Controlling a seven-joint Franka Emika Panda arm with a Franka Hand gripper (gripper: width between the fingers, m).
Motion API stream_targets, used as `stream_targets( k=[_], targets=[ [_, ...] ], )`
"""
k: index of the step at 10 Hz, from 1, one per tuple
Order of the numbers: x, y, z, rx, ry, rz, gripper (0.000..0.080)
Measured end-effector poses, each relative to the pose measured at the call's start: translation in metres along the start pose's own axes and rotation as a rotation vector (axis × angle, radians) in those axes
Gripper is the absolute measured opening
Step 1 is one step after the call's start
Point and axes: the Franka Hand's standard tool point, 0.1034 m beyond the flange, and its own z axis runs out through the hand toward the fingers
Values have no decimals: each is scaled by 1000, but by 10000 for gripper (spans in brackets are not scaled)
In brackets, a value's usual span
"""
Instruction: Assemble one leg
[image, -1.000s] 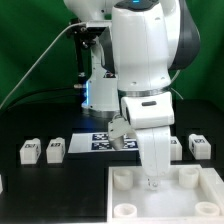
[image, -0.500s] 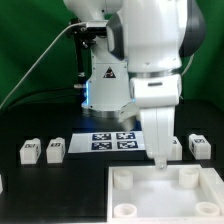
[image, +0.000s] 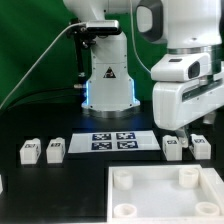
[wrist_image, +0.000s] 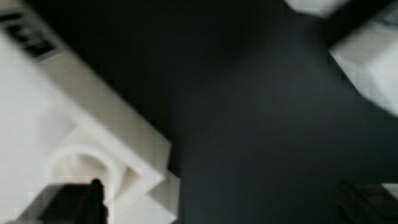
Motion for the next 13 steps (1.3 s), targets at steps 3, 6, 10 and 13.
stream_targets(
  k=[3,6,10,13],
  targets=[
    [0,-1,0,17,4,281,649],
    [4,-28,5,41,-12,626,649],
    [0,-25,5,47,-64,620,649],
    [-10,-34,14,107,-317,645,649]
  ],
)
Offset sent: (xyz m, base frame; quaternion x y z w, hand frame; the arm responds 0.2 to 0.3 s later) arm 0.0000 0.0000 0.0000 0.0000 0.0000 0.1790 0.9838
